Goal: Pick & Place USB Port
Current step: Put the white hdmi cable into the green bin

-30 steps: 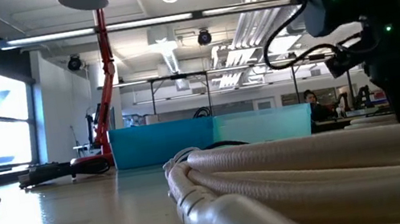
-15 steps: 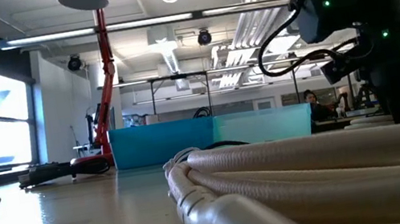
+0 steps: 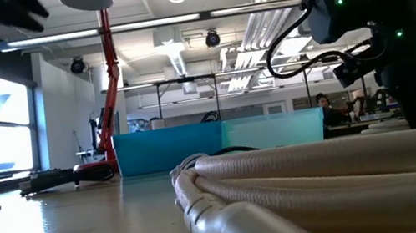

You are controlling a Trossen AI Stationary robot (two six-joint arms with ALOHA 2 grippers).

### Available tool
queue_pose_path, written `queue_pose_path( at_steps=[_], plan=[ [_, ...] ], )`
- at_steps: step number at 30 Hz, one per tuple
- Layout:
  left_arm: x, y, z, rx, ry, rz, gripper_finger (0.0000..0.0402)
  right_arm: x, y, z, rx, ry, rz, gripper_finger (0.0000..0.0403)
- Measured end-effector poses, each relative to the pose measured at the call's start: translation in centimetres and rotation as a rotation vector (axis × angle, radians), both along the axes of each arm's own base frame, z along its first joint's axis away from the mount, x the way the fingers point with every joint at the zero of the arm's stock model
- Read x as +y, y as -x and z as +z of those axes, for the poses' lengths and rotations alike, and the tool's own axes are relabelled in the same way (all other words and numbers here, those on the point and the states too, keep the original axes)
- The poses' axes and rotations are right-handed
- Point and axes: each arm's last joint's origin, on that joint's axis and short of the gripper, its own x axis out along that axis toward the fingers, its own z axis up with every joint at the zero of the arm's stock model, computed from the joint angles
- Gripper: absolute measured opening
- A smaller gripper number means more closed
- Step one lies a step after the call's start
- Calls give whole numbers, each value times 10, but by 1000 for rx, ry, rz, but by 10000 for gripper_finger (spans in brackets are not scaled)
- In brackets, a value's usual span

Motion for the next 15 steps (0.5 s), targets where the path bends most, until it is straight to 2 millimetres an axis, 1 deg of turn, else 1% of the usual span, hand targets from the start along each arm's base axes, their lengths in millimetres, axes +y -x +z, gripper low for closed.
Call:
queue_pose_path(
  at_steps=[4, 6, 11, 15],
  plan=[
    [17, 20, -26, -49, 38, 47, 202, 0, -6, 7, 2, 5, -1, 28],
    [22, 26, -37, -92, 76, 49, 202, 1, -10, 13, 11, 51, 12, 28],
    [27, 32, -57, -169, 141, 13, 202, 5, -28, 49, -1, 125, 44, 28],
    [26, 30, -62, -172, 137, -44, 202, 4, -42, 87, -20, 190, 64, 28]
  ],
)
